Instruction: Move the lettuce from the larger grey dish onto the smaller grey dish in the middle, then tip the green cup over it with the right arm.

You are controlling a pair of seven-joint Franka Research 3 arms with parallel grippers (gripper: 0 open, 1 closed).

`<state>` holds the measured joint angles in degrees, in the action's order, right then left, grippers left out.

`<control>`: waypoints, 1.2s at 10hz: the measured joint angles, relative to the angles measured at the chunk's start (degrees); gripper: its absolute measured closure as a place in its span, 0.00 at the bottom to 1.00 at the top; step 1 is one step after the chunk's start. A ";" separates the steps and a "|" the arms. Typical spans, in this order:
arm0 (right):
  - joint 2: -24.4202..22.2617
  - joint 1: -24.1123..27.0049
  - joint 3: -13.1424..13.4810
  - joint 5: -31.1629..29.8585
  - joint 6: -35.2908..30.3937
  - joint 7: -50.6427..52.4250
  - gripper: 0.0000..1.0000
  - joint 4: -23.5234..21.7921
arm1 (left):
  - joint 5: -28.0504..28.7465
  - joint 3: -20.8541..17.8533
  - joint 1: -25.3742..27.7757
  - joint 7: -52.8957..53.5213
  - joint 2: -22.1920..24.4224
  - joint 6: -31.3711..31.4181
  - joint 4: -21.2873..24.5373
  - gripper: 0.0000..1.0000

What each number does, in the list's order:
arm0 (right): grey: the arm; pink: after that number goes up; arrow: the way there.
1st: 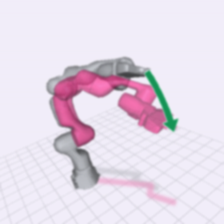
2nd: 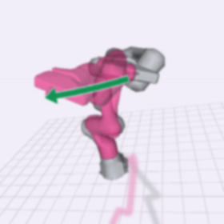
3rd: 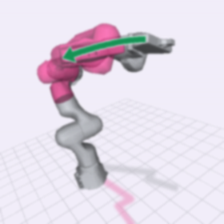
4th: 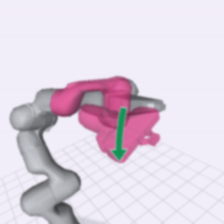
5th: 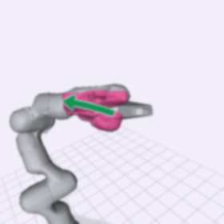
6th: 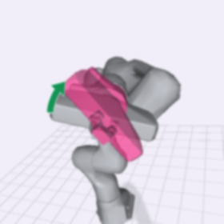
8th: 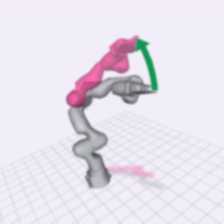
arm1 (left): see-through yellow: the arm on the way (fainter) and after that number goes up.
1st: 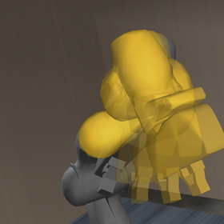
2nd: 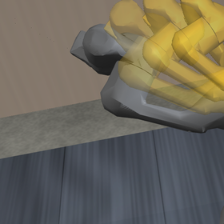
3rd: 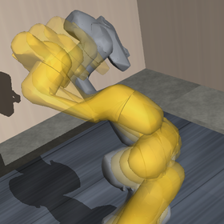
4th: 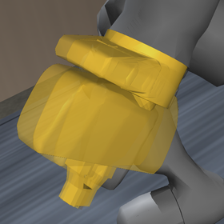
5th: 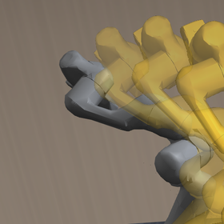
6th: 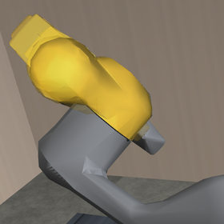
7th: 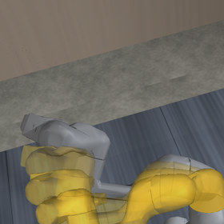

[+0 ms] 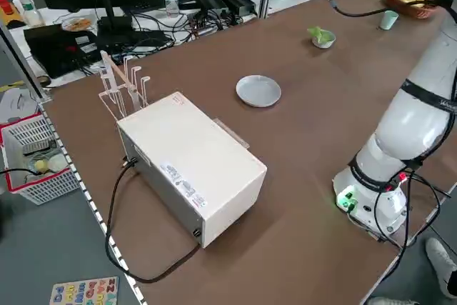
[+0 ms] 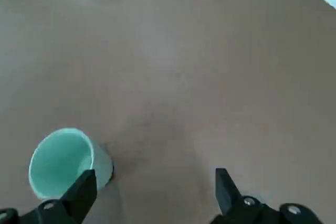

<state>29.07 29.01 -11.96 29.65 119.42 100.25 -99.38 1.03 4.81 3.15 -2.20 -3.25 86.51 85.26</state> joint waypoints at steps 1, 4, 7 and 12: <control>-0.97 -0.10 -2.66 -2.48 1.60 -11.78 0.00 1.06 | -0.01 -0.15 -1.14 -0.20 0.39 0.00 -0.19 0.00; -2.53 -0.17 -8.85 -14.14 1.69 -47.27 0.00 6.03 | -0.01 -0.19 -1.93 -0.42 0.72 -0.08 -0.80 0.00; -2.99 -0.21 -14.41 -26.78 -6.65 -76.60 0.00 14.62 | -0.01 -0.37 -1.51 -0.42 0.20 -0.08 -0.80 0.00; -3.41 -2.06 -16.75 -33.85 -24.71 -102.51 0.00 30.55 | -0.02 -0.22 -1.64 -0.42 0.19 -0.08 -0.84 0.00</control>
<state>25.66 26.96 -28.71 -4.20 94.72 -2.26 -68.83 1.01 4.59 1.50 -2.63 -3.07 86.43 84.42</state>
